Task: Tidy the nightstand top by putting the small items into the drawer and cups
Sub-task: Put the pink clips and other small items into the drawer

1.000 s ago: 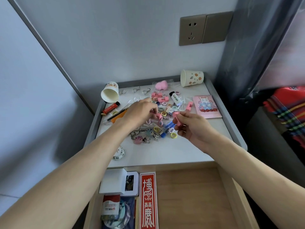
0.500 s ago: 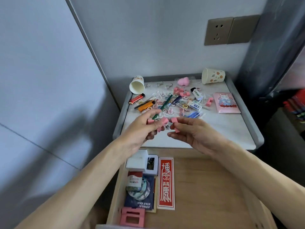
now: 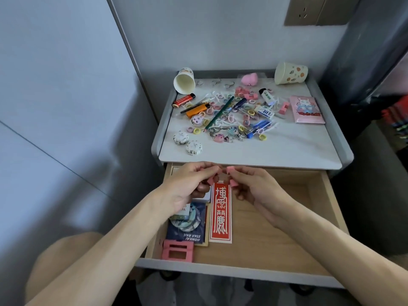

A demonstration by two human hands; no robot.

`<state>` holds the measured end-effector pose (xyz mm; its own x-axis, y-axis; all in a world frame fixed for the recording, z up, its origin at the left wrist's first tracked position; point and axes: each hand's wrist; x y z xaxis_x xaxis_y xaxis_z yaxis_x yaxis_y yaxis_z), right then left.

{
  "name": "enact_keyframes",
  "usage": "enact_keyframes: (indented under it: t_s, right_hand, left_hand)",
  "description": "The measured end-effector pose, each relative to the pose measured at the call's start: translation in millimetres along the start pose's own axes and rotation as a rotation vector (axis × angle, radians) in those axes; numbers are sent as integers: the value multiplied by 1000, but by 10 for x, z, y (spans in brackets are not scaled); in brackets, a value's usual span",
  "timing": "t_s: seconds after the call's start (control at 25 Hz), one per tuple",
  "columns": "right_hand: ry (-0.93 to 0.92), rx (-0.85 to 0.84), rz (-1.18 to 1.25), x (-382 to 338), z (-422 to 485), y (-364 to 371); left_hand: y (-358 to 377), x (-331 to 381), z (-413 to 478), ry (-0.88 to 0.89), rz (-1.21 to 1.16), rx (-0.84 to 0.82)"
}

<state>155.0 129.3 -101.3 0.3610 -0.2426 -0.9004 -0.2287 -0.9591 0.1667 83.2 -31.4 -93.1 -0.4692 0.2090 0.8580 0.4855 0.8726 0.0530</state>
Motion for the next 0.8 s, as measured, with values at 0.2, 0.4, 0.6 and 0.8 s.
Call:
enact_keyframes:
  t_s: [0.2,0.4,0.6,0.8]
  right_hand:
    - [-43,-4,-82,10,99,-4]
    - [-94,105,-93,33,134,-31]
    - [-136,119,-191,90,97,-49]
    - [-156,155,-247,119,72,-69]
  left_hand:
    - [74,-15,91,0,-56,118]
    - [53,-58,112,3,-14,173]
    - [77,-85,115,28,-68,106]
    - [101,-118,126,47,-112,81]
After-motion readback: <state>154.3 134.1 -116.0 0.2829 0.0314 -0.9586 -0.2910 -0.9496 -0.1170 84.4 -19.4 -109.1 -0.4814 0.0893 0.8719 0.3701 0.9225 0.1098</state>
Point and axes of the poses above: each hand's wrist, its own z-axis towards the middle knuckle, its own y-axis out of the palm, x = y × z, and after that the axes turned 3 degrees about x, right-handed
